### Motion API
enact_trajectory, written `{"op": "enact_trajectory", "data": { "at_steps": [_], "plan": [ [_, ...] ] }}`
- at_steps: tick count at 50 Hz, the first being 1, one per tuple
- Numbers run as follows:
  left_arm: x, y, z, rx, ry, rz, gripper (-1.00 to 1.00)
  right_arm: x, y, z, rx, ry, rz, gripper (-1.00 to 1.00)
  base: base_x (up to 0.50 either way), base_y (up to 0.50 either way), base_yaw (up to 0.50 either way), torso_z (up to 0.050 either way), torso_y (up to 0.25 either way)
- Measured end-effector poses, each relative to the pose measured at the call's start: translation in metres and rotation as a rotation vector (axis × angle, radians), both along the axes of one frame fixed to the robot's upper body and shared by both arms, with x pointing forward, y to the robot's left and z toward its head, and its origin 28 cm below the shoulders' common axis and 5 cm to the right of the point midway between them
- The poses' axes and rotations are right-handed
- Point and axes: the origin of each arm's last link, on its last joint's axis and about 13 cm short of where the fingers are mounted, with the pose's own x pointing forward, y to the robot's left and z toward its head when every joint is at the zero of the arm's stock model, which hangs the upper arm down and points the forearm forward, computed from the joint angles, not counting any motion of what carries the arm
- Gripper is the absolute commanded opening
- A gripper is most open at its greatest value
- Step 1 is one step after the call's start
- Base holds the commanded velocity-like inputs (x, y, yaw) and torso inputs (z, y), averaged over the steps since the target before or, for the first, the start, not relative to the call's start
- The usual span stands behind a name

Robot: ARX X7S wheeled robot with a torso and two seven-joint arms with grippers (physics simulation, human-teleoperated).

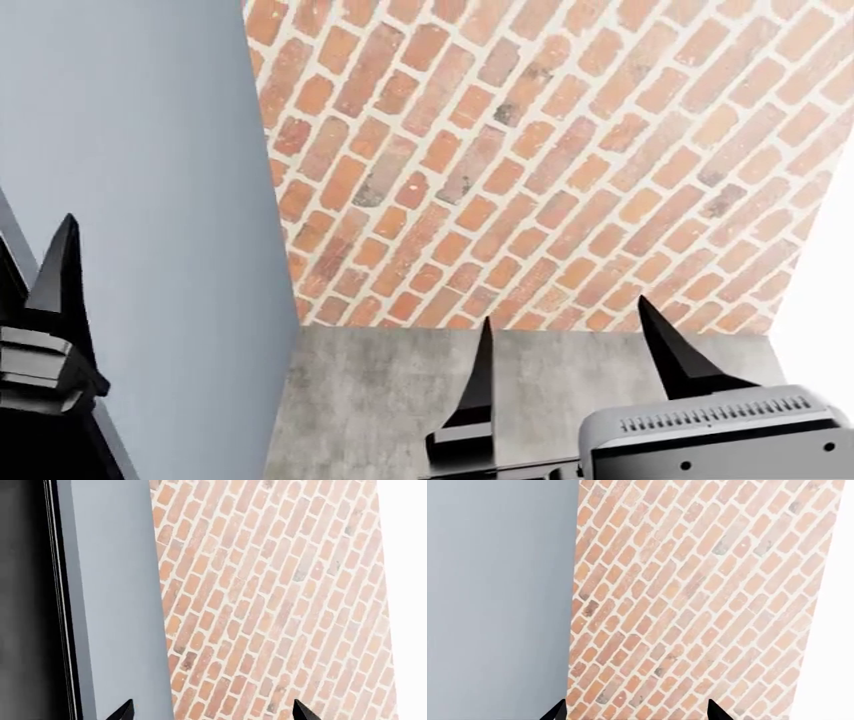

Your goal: Close the fridge doors

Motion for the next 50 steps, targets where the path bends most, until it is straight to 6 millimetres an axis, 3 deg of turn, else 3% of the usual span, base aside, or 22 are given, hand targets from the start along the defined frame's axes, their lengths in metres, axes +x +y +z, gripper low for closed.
{"op": "enact_trajectory", "data": {
  "at_steps": [28,50],
  "plan": [
    [0.058,0.072,0.046,-0.030,-0.033,0.490,1.00,0.001,0.003,-0.004,0.016,0.003,0.004,1.00,0.00,0.00,0.00,0.000,0.000],
    [0.098,0.111,0.061,-0.083,-0.020,0.716,1.00,0.000,0.002,-0.004,0.017,0.003,0.005,1.00,0.00,0.00,0.00,0.000,0.000]
  ]
}}
